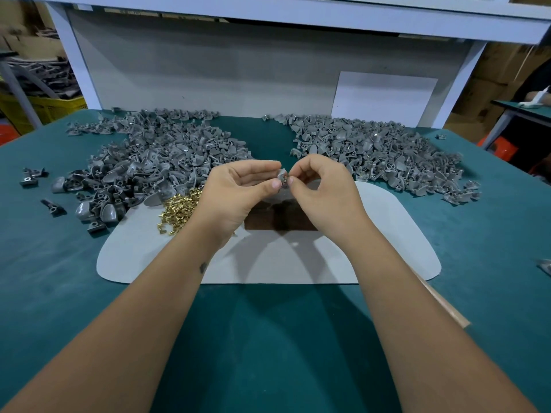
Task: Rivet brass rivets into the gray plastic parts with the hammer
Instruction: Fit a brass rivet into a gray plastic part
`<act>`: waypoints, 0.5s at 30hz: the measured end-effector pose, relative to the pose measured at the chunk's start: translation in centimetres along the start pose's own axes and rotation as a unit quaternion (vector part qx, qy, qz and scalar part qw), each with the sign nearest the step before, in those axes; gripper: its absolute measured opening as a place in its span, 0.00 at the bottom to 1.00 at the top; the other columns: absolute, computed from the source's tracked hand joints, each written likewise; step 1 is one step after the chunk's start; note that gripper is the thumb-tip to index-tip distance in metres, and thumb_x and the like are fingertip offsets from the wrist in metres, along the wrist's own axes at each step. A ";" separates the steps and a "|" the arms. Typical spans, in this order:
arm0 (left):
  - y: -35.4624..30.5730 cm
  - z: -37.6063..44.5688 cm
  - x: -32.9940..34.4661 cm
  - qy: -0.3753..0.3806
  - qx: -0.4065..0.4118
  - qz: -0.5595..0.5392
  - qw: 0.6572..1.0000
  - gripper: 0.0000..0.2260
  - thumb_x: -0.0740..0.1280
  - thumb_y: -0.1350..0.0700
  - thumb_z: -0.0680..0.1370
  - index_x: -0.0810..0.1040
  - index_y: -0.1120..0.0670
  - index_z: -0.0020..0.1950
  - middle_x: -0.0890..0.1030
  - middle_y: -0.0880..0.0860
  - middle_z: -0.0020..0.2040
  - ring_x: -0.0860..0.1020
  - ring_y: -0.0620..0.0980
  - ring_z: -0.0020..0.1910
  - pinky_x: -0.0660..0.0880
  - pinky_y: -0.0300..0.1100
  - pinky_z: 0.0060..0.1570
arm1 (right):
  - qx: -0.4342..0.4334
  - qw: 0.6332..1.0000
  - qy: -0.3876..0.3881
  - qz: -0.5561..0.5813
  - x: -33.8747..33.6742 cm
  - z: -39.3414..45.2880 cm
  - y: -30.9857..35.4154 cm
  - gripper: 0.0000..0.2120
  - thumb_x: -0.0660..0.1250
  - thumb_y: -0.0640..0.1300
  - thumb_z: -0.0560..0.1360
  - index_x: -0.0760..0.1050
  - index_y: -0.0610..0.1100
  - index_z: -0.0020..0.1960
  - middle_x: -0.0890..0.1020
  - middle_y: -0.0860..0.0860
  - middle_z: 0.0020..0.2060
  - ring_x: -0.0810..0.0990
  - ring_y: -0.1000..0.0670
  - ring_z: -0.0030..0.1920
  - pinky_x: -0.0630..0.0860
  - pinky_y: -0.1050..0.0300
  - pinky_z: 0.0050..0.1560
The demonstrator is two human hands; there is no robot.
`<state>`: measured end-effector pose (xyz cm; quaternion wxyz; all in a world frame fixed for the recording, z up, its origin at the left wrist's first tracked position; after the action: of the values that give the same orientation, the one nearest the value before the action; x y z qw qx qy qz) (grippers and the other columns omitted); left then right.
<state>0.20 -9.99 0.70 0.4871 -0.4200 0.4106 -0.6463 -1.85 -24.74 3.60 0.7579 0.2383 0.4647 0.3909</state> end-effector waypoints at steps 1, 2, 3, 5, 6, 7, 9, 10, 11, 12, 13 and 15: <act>0.0 0.0 0.0 -0.001 0.000 0.000 1.000 0.11 0.72 0.68 0.71 0.82 0.55 0.50 0.87 0.50 0.44 0.84 0.46 0.46 0.80 0.37 0.50 | -0.003 1.000 0.002 0.011 0.0 0.0 0.0 0.02 0.67 0.36 0.73 0.77 0.42 0.42 0.80 0.52 0.38 0.78 0.52 0.42 0.74 0.55 0.52; 0.0 0.0 0.0 0.000 -0.001 -0.002 1.000 0.11 0.72 0.67 0.71 0.82 0.55 0.50 0.87 0.50 0.44 0.84 0.46 0.45 0.80 0.37 0.49 | -0.005 1.000 0.004 0.022 0.0 0.0 0.0 0.02 0.67 0.35 0.73 0.78 0.40 0.43 0.80 0.51 0.38 0.77 0.53 0.41 0.73 0.61 0.47; -0.1 -0.1 0.1 0.001 -0.002 -0.005 1.000 0.11 0.72 0.67 0.71 0.82 0.55 0.50 0.87 0.50 0.43 0.84 0.46 0.44 0.81 0.37 0.49 | -0.006 0.999 0.006 0.034 0.0 0.0 0.0 0.02 0.66 0.35 0.73 0.78 0.39 0.43 0.80 0.51 0.37 0.76 0.53 0.40 0.72 0.65 0.44; 0.0 -0.1 0.1 0.002 -0.003 -0.008 1.000 0.10 0.72 0.66 0.70 0.82 0.56 0.50 0.87 0.50 0.43 0.84 0.45 0.43 0.81 0.36 0.48 | -0.001 0.998 0.009 0.060 0.1 0.0 0.0 0.03 0.66 0.34 0.74 0.78 0.39 0.44 0.79 0.52 0.37 0.75 0.56 0.38 0.70 0.68 0.41; 0.0 -0.1 0.1 0.002 -0.002 -0.006 1.000 0.10 0.72 0.66 0.71 0.82 0.56 0.50 0.87 0.50 0.42 0.84 0.45 0.43 0.80 0.36 0.47 | 0.004 0.997 0.011 0.073 0.1 0.0 -0.1 0.03 0.66 0.34 0.74 0.78 0.40 0.44 0.79 0.52 0.36 0.74 0.57 0.37 0.70 0.68 0.41; 0.0 -0.1 0.1 0.000 -0.002 -0.004 1.000 0.10 0.72 0.66 0.71 0.82 0.56 0.50 0.87 0.50 0.42 0.84 0.45 0.43 0.80 0.35 0.47 | 0.009 0.996 0.011 0.085 0.2 0.1 -0.1 0.04 0.66 0.34 0.75 0.78 0.40 0.44 0.78 0.52 0.36 0.74 0.57 0.37 0.70 0.67 0.41; 0.0 -0.1 0.0 -0.001 -0.002 -0.007 1.000 0.10 0.73 0.63 0.69 0.83 0.57 0.50 0.87 0.51 0.43 0.85 0.46 0.43 0.80 0.36 0.47 | 0.017 0.995 0.013 0.097 0.4 0.1 -0.3 0.04 0.65 0.36 0.75 0.78 0.41 0.44 0.78 0.52 0.36 0.73 0.56 0.37 0.70 0.65 0.42; 0.0 -0.2 0.0 -0.002 -0.002 -0.009 1.000 0.10 0.73 0.62 0.68 0.83 0.57 0.49 0.87 0.52 0.43 0.85 0.46 0.43 0.80 0.36 0.47 | 0.019 0.995 0.015 0.097 0.5 0.1 -0.3 0.04 0.65 0.36 0.76 0.77 0.42 0.44 0.78 0.53 0.36 0.73 0.56 0.37 0.71 0.64 0.42; 0.0 -0.2 0.0 -0.004 -0.002 -0.010 1.000 0.10 0.73 0.61 0.67 0.83 0.57 0.48 0.87 0.52 0.42 0.85 0.46 0.43 0.80 0.36 0.46 | 0.022 0.995 0.017 0.093 0.6 0.1 -0.4 0.04 0.65 0.37 0.76 0.77 0.43 0.44 0.78 0.53 0.36 0.73 0.56 0.37 0.71 0.63 0.42; 0.0 -0.2 0.0 -0.007 -0.002 -0.010 1.000 0.10 0.74 0.62 0.67 0.83 0.56 0.47 0.87 0.51 0.41 0.85 0.46 0.42 0.80 0.36 0.46 | 0.026 0.996 0.020 0.087 0.7 0.1 -0.5 0.04 0.65 0.38 0.77 0.77 0.43 0.44 0.78 0.54 0.36 0.73 0.57 0.38 0.71 0.63 0.42; 0.0 -0.2 0.1 -0.011 -0.001 -0.010 1.000 0.09 0.74 0.63 0.68 0.83 0.57 0.47 0.87 0.51 0.41 0.85 0.46 0.42 0.80 0.36 0.46 | 0.030 0.996 0.021 0.080 0.8 0.1 -0.6 0.04 0.64 0.38 0.77 0.76 0.43 0.44 0.78 0.54 0.36 0.73 0.57 0.38 0.71 0.63 0.42; 0.1 -0.2 0.1 -0.019 -0.002 -0.012 1.000 0.08 0.73 0.67 0.69 0.83 0.57 0.46 0.86 0.52 0.40 0.85 0.47 0.41 0.81 0.38 0.47 | 0.038 0.996 0.024 0.071 0.9 0.2 -0.7 0.05 0.64 0.38 0.77 0.76 0.44 0.44 0.77 0.56 0.36 0.73 0.57 0.38 0.70 0.64 0.41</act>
<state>-0.01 -10.12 0.57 0.4863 -0.4376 0.3975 -0.6434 -1.17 -24.37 2.70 0.7073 0.2896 0.4792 0.4316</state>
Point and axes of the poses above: each hand's wrist, its own z-axis towards the middle knuckle, its own x-axis out of the palm, y = z × x, the point moved 2 cm from there along z, towards the middle knuckle
